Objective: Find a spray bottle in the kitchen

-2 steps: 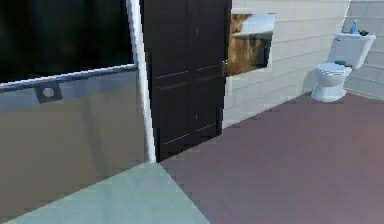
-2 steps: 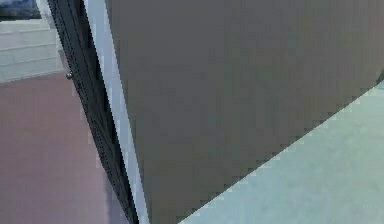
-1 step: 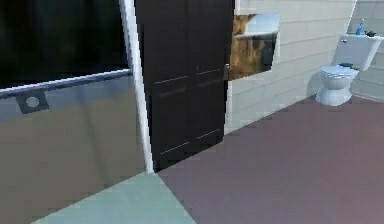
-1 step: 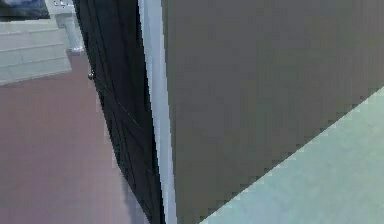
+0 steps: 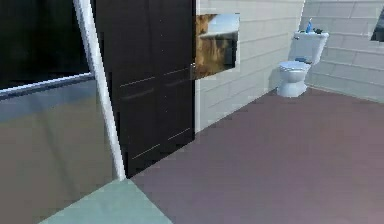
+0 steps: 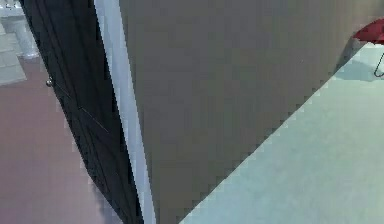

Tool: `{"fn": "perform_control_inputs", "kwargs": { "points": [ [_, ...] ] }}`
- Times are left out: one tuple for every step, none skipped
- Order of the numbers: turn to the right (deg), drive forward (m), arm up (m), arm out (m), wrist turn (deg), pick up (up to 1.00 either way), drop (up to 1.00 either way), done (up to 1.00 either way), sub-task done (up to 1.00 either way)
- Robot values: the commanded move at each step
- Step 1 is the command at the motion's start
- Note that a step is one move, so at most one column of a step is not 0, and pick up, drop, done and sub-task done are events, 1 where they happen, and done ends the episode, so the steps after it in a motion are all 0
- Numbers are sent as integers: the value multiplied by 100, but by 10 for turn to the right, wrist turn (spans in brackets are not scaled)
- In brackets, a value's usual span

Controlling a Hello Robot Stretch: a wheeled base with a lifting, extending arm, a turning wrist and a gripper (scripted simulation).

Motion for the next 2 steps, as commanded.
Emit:
{"fn": "perform_control_inputs", "kwargs": {
  "points": [
    [0, 45, 0, 0, 0, 0, 0, 0, 0],
    [420, 0, 0, 0, 0, 0, 0, 0, 0]
  ]
}}
